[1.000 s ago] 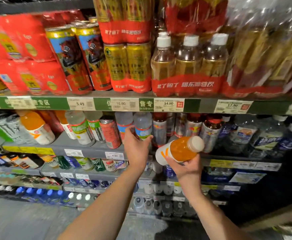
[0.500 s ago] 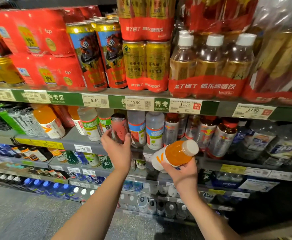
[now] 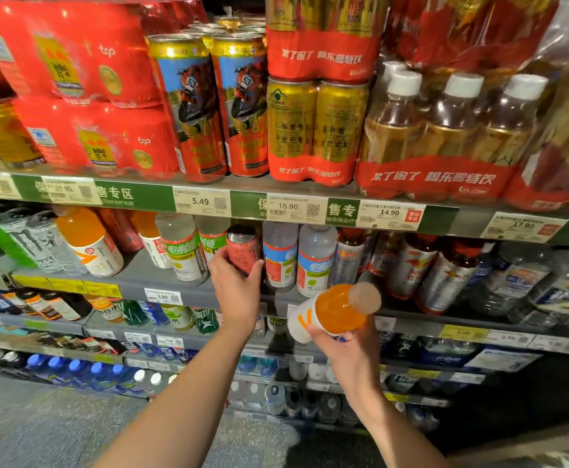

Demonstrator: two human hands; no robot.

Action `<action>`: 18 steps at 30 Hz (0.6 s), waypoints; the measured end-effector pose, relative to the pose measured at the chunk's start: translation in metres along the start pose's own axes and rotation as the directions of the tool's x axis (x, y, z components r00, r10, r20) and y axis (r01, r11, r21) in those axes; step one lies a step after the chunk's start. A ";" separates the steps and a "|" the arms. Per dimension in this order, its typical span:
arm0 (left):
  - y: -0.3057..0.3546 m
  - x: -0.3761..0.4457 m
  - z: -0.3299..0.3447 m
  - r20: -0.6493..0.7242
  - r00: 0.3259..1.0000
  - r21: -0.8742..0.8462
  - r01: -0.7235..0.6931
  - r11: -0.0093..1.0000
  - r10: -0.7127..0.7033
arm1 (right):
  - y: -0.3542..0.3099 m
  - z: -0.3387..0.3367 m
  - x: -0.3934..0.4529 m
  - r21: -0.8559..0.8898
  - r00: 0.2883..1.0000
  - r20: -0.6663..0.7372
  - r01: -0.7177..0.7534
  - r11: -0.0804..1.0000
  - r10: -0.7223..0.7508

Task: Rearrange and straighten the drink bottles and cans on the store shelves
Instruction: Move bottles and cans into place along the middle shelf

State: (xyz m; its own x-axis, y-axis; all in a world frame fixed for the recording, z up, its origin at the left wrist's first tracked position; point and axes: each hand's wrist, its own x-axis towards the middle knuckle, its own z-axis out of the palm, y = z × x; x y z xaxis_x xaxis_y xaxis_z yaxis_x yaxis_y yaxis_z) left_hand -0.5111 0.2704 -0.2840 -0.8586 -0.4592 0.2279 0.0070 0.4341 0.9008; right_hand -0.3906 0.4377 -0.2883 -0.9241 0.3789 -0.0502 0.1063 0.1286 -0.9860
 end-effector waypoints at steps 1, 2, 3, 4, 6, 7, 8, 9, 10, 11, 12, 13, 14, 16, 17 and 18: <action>0.001 0.000 -0.001 0.003 1.000 0.003 -0.005 1.000 0.005 | 0.001 0.000 0.000 -0.001 1.000 -0.011 -0.007 1.000 0.007; 0.000 -0.001 -0.002 0.002 1.000 0.003 -0.015 1.000 0.015 | 0.001 0.000 0.000 -0.002 1.000 -0.017 -0.008 1.000 0.008; 0.001 -0.002 -0.004 0.005 1.000 0.002 -0.018 1.000 0.018 | 0.001 0.000 0.000 0.007 1.000 -0.017 -0.007 1.000 0.007; 0.002 -0.003 -0.005 0.003 1.000 -0.005 -0.020 1.000 0.020 | 0.002 0.000 0.001 0.013 1.000 -0.021 -0.003 1.000 0.003; 0.004 -0.007 -0.009 -0.013 1.000 -0.030 -0.013 0.999 0.013 | 0.003 -0.001 0.003 0.016 1.000 -0.026 0.012 1.000 -0.011; 0.005 -0.010 -0.012 -0.028 1.000 -0.044 -0.004 0.999 0.002 | 0.003 -0.002 0.003 0.013 1.000 -0.019 0.021 1.000 -0.021; 0.006 -0.013 -0.014 -0.048 0.999 -0.063 0.007 0.998 -0.010 | 0.004 -0.004 0.003 0.016 0.999 -0.006 0.034 0.999 -0.034; 0.008 -0.017 -0.017 -0.062 0.998 -0.085 0.026 0.996 -0.031 | 0.005 -0.005 0.003 0.019 0.999 0.002 0.042 0.999 -0.042; 0.009 -0.020 -0.019 -0.072 0.996 -0.114 0.045 0.992 -0.054 | 0.008 -0.006 0.003 0.016 0.999 0.007 0.050 0.999 -0.050; 0.010 -0.023 -0.022 -0.082 0.994 -0.135 0.064 0.989 -0.075 | 0.011 -0.006 0.004 0.015 0.999 0.010 0.042 0.999 -0.042; 0.010 -0.026 -0.024 -0.101 0.992 -0.146 0.063 0.987 -0.078 | 0.015 -0.006 0.005 0.028 0.999 0.021 0.025 0.999 -0.026; 0.009 -0.028 -0.026 -0.110 0.991 -0.149 0.063 0.987 -0.080 | 0.017 -0.006 0.006 0.049 0.999 0.034 0.004 0.999 -0.006; 0.008 -0.031 -0.029 -0.117 0.990 -0.162 0.054 0.985 -0.073 | 0.019 -0.004 0.007 0.070 0.999 0.049 -0.009 0.998 0.006; 0.004 -0.035 -0.036 -0.118 0.989 -0.207 0.062 0.976 -0.088 | 0.019 0.002 0.008 0.113 0.997 0.071 -0.037 0.993 0.029; 0.004 -0.038 -0.041 -0.118 0.988 -0.221 0.072 0.972 -0.100 | 0.019 0.006 0.009 0.138 0.996 0.078 -0.047 0.989 0.036; 0.001 -0.039 -0.047 -0.126 0.986 -0.228 0.074 0.971 -0.105 | 0.018 0.011 0.010 0.167 0.996 0.083 -0.051 0.985 0.037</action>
State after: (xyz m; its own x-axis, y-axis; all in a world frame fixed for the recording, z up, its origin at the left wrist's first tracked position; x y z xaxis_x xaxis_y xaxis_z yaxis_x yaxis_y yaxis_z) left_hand -0.4532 0.2526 -0.2747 -0.7831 -0.5962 0.1769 0.0602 0.2104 0.9758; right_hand -0.4025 0.4336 -0.3087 -0.9467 0.3063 -0.1000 0.0904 -0.0455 -0.9949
